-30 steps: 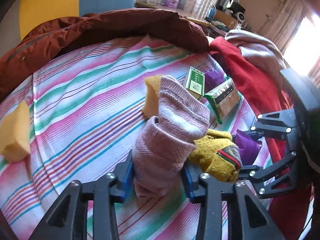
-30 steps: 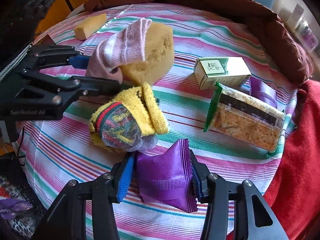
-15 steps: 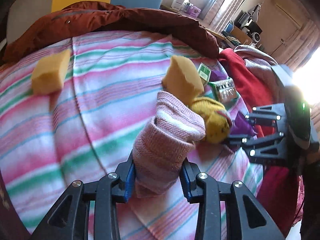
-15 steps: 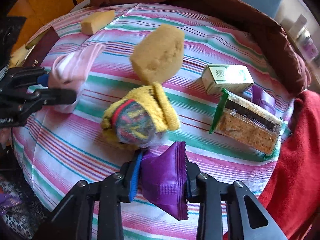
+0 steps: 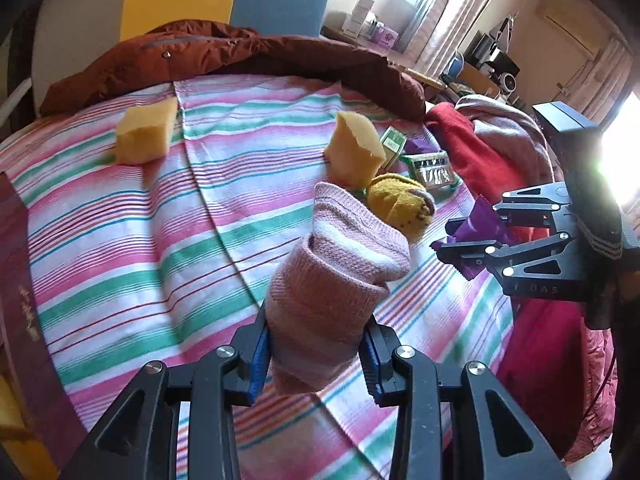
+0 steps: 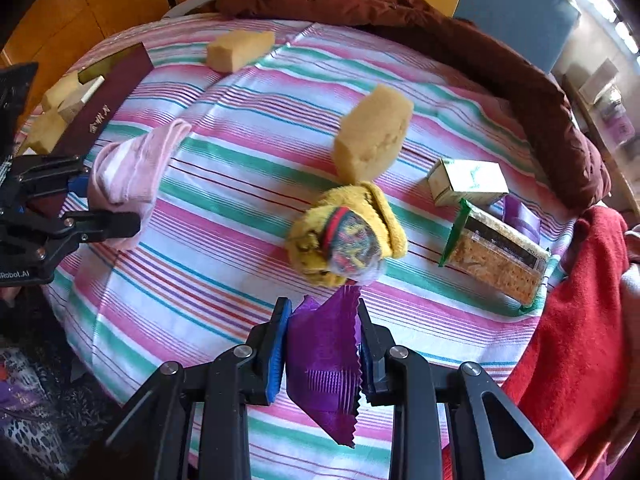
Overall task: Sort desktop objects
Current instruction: 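Carry the pink sock and purple packet over the gold tray and release both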
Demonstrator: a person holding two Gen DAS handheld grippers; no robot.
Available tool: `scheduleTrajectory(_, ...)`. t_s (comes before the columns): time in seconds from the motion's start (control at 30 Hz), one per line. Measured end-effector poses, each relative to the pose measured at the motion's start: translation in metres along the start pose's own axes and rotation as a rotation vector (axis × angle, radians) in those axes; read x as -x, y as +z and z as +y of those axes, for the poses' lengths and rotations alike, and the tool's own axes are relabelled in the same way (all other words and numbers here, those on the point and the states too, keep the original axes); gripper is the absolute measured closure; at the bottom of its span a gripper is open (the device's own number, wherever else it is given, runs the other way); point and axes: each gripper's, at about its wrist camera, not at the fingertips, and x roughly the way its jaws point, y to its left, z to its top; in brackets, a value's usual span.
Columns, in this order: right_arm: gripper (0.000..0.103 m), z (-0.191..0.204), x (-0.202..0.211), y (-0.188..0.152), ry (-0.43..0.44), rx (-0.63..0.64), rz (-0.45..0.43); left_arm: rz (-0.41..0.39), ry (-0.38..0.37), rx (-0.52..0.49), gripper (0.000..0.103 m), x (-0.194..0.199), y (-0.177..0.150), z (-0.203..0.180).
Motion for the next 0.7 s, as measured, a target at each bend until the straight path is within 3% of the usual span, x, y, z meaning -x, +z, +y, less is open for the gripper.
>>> scheduleTrajectory(0.3,0.073,0.041,0.002,0.033,0.011,0.028,-0.100,-0.105,0.016,0.050,0.065,0.050,-0.007,0.016)
scheduleTrajectory(0.7,0.073,0.112,0.007,0.069,0.166,0.013,-0.238,-0.261,0.189,0.103,0.065,0.123,-0.026,0.050)
